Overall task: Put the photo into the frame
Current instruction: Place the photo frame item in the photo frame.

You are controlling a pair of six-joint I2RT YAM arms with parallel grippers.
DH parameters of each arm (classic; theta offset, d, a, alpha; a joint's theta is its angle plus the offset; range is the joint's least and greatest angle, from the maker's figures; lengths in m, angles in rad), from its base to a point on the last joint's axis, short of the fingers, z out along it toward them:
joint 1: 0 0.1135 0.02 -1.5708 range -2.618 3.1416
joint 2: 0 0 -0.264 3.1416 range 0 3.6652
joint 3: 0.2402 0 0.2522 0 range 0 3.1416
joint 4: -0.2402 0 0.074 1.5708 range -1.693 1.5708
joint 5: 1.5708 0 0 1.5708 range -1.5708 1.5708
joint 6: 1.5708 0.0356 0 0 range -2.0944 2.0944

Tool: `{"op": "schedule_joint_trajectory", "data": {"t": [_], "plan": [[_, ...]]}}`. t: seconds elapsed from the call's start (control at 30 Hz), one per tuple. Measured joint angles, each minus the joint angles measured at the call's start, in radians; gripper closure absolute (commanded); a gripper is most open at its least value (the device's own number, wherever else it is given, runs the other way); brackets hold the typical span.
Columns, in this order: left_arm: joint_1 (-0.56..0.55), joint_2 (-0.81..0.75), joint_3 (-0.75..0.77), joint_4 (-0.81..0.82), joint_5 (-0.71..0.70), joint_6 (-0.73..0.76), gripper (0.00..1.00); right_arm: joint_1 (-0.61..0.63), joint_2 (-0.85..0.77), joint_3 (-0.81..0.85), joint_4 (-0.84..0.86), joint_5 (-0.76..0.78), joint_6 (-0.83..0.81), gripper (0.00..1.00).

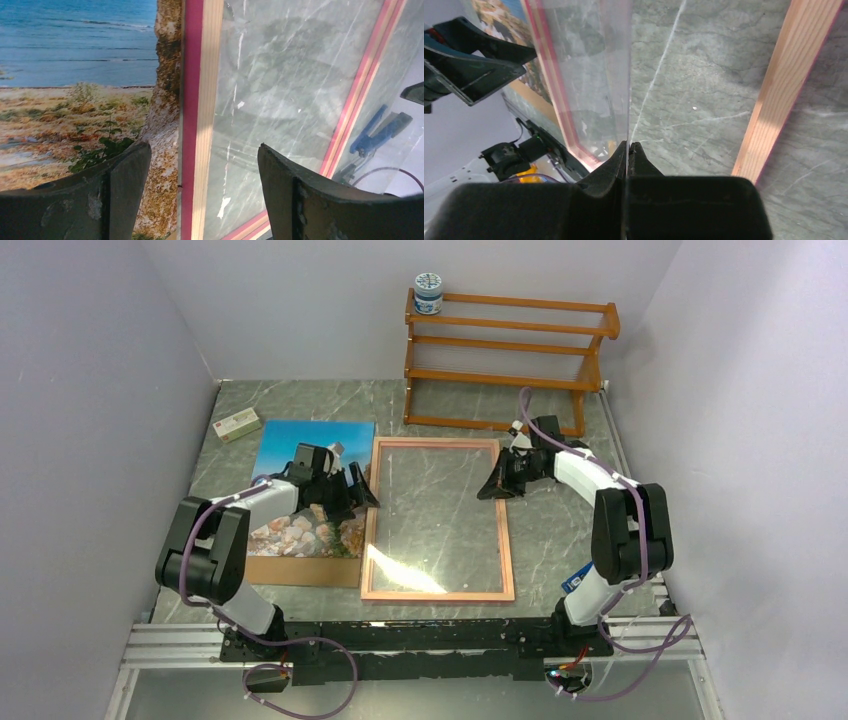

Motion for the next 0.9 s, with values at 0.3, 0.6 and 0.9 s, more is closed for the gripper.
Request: {"op": "schedule_joint_trajectory", "data": {"t": [0.3, 0.6, 0.9], "plan": [[0.0, 0.025, 0.022, 0.0, 0.031, 0.021, 0.21, 0.0, 0.021, 0.031, -0.016, 0.005, -0.057, 1.0], [0.001, 0.036, 0.028, 0.0, 0.029, 0.021, 0.22, 0.0, -0.001, 0.026, 0.019, -0.037, -0.067, 1.0], [0.001, 0.04, 0.028, 0.0, 0.029, 0.019, 0.26, 0.0, -0.024, 0.008, 0.067, -0.064, -0.051, 0.92]]}}
